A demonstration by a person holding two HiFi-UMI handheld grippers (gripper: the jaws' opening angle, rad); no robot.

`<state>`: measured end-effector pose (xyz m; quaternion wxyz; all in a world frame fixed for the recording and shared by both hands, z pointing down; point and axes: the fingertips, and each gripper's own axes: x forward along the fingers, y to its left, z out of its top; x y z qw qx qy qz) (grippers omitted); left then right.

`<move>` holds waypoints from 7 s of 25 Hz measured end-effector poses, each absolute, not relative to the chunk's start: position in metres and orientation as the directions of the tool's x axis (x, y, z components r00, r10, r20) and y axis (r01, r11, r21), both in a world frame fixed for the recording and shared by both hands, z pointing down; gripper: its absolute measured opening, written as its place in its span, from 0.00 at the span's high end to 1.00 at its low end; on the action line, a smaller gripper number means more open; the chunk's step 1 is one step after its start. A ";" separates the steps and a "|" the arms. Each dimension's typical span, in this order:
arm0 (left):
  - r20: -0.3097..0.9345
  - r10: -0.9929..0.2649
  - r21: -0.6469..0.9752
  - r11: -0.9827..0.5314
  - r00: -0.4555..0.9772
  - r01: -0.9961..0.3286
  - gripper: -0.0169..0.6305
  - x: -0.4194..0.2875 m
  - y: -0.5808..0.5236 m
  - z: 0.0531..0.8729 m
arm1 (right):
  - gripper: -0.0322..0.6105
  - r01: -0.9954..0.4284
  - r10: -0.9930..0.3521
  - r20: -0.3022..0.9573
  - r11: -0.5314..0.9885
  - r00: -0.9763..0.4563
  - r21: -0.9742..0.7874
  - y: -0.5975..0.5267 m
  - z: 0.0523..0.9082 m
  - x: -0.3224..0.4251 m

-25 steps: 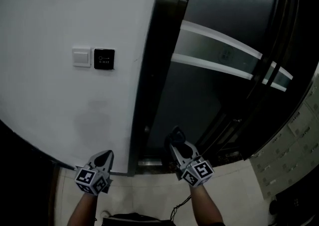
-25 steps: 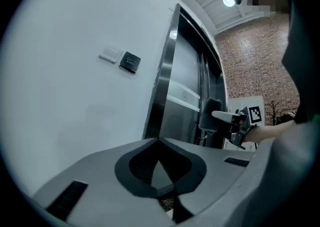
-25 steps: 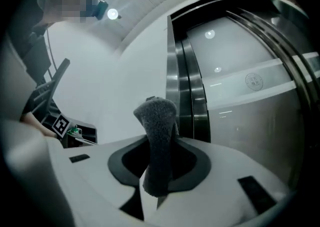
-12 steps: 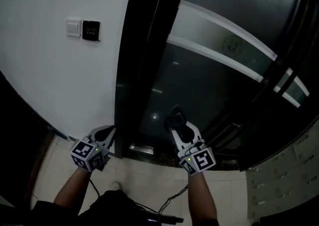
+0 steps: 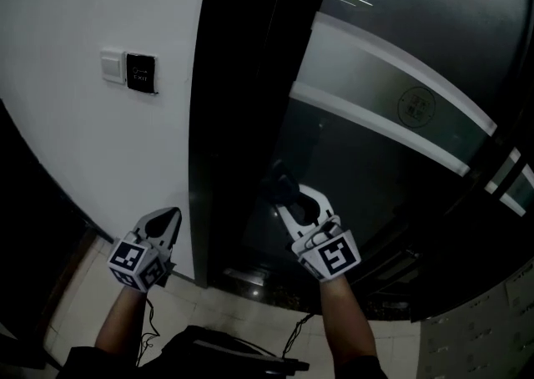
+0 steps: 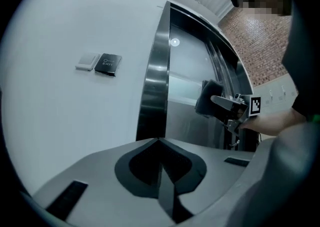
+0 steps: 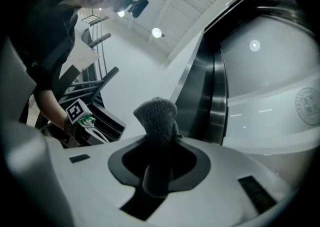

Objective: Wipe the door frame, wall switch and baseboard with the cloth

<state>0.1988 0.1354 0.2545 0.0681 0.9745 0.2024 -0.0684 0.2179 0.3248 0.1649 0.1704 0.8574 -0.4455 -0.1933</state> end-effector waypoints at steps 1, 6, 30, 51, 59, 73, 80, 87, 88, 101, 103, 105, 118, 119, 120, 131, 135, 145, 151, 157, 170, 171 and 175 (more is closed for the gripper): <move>-0.158 0.363 0.103 -0.919 0.918 0.380 0.99 0.199 0.130 0.255 | 0.81 -0.698 -0.841 -0.180 -0.528 0.511 0.484 0.317 0.159 0.229; -0.115 0.232 0.090 -0.966 0.966 0.243 0.99 0.198 0.116 0.262 | 0.81 -0.674 -0.904 -0.181 -0.412 0.388 0.613 0.283 0.127 0.277; -0.019 -0.394 0.105 -0.915 0.919 -0.390 0.99 0.125 0.194 0.288 | 0.81 -0.304 -0.986 -0.071 -0.022 -0.149 0.952 0.217 0.103 0.319; 0.038 -0.376 0.101 -0.920 0.926 -0.378 0.99 0.096 0.185 0.301 | 0.81 -0.450 -0.979 0.159 0.202 -0.132 0.870 0.215 0.263 0.315; 0.057 -0.382 0.102 -0.917 0.923 -0.386 0.99 0.093 0.182 0.308 | 0.81 -0.419 -0.942 0.307 0.335 -0.137 0.844 0.215 0.331 0.314; 0.068 -0.421 0.113 -0.898 0.905 -0.426 0.99 0.081 0.174 0.315 | 0.81 -0.502 -0.887 0.431 0.452 -0.166 0.737 0.212 0.405 0.306; 0.077 -0.427 0.111 -0.895 0.901 -0.433 0.99 0.076 0.172 0.319 | 0.81 -0.512 -0.855 0.494 0.499 -0.159 0.699 0.210 0.434 0.303; 0.074 -0.407 0.125 -0.902 0.910 -0.413 0.99 0.075 0.167 0.323 | 0.81 -0.562 -0.866 0.465 0.480 -0.183 0.673 0.218 0.413 0.287; 0.071 -0.400 0.128 -0.905 0.914 -0.406 0.99 0.077 0.166 0.323 | 0.81 -0.547 -0.885 0.429 0.454 -0.183 0.703 0.220 0.394 0.288; -0.001 -0.302 0.143 -0.944 0.953 -0.299 0.99 0.107 0.164 0.310 | 0.81 -0.259 -0.966 -0.219 -0.178 -0.140 0.949 0.248 0.027 0.307; -0.007 -0.311 0.147 -0.941 0.950 -0.306 0.99 0.102 0.160 0.310 | 0.81 -0.255 -0.967 -0.232 -0.199 -0.104 0.946 0.242 0.009 0.314; -0.010 -0.323 0.149 -0.936 0.946 -0.318 0.99 0.096 0.155 0.310 | 0.81 -0.254 -0.976 -0.209 -0.186 -0.067 0.949 0.230 0.008 0.323; 0.018 -0.332 0.157 -0.931 0.943 -0.330 0.99 0.082 0.151 0.317 | 0.81 -0.303 -0.991 -0.122 -0.102 -0.047 0.948 0.218 0.084 0.328; 0.019 -0.326 0.157 -0.933 0.945 -0.325 0.99 0.084 0.152 0.316 | 0.81 -0.300 -0.993 -0.111 -0.092 -0.046 0.949 0.218 0.088 0.327; 0.020 -0.321 0.157 -0.934 0.947 -0.320 0.99 0.086 0.153 0.315 | 0.81 -0.299 -0.994 -0.099 -0.082 -0.045 0.951 0.218 0.092 0.326; 0.025 -0.298 0.151 -0.942 0.954 -0.299 0.99 0.096 0.161 0.315 | 0.81 -0.340 -0.999 0.034 0.044 -0.035 0.939 0.218 0.169 0.328; 0.026 -0.297 0.153 -0.942 0.955 -0.297 0.99 0.096 0.164 0.314 | 0.81 -0.357 -0.996 0.084 0.091 -0.037 0.930 0.219 0.199 0.326; 0.047 -0.311 0.160 -0.936 0.949 -0.314 0.99 0.091 0.166 0.323 | 0.81 -0.393 -0.974 0.222 0.220 -0.041 0.893 0.218 0.280 0.324; 0.070 -0.313 0.168 -0.932 0.947 -0.321 0.99 0.088 0.168 0.332 | 0.81 -0.429 -0.939 0.341 0.328 -0.048 0.842 0.220 0.342 0.318; 0.083 -0.331 0.170 -0.925 0.940 -0.340 0.99 0.081 0.164 0.335 | 0.81 -0.455 -0.898 0.437 0.411 -0.053 0.790 0.219 0.394 0.317; 0.092 -0.340 0.172 -0.920 0.936 -0.351 0.99 0.071 0.158 0.341 | 0.81 -0.500 -0.869 0.491 0.448 -0.049 0.742 0.217 0.428 0.309; 0.087 -0.336 0.175 -0.922 0.938 -0.346 0.99 0.073 0.159 0.341 | 0.81 -0.496 -0.877 0.479 0.438 -0.051 0.749 0.220 0.420 0.309; 0.064 -0.313 0.178 -0.931 0.948 -0.320 0.99 0.087 0.160 0.336 | 0.81 -0.424 -0.941 0.337 0.320 -0.035 0.847 0.239 0.344 0.318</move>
